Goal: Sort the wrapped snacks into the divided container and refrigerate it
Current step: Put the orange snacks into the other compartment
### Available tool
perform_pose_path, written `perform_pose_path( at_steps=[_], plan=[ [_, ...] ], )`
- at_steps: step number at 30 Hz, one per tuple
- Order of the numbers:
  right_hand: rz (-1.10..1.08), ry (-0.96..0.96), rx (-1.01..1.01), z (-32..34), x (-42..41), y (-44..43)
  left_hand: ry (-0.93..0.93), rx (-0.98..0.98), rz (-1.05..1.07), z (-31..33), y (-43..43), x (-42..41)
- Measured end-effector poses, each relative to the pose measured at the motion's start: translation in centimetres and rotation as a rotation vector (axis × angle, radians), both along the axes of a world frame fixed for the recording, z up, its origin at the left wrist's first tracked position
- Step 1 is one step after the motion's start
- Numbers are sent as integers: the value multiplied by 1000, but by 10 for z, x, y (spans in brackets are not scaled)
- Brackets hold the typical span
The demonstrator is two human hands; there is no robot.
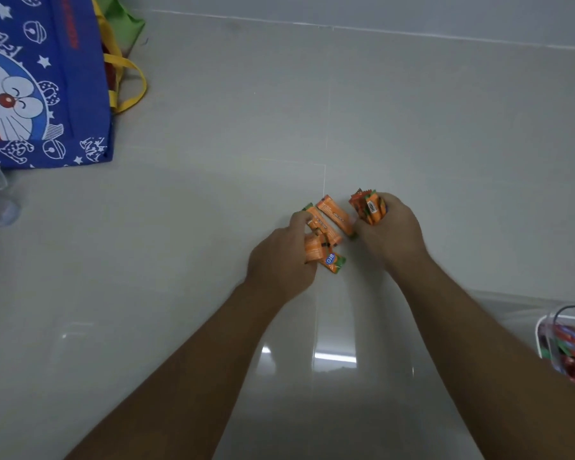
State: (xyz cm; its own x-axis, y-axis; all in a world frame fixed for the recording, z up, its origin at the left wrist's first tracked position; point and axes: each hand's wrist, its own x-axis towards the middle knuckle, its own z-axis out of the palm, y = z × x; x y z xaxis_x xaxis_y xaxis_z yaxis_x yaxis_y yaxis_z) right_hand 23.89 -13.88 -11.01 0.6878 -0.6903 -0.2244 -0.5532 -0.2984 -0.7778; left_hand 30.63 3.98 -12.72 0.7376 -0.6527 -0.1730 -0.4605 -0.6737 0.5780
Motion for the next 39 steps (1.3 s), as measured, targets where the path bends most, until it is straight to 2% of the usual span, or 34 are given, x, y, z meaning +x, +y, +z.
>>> perform_pose_path(
  at_steps=[5,8,11,14,16,23,29,33,39],
  plan=[
    [41,5,-22,-9,9,5,-83,37,-106,-10,21,-10],
    [104,59,-37,-14,16,14,-90,50,-39,-12,29,-15],
    [149,219,-154,-19,21,23,-86,64,-10,-11,36,-16],
    [159,175,-227,-19,15,29,-120,98,-50,-10,46,-20],
    [254,186,-319,-18,8,31,-138,102,-64,-9,56,-24],
    [258,359,-413,-2,-40,53,7,-40,72,2,87,-49],
    [184,288,-191,21,-91,74,209,-162,204,22,91,-91],
    [134,182,-163,49,-124,84,122,-255,266,43,82,-119],
    [86,31,-275,104,-178,59,40,-335,233,90,46,-159]
  ],
)
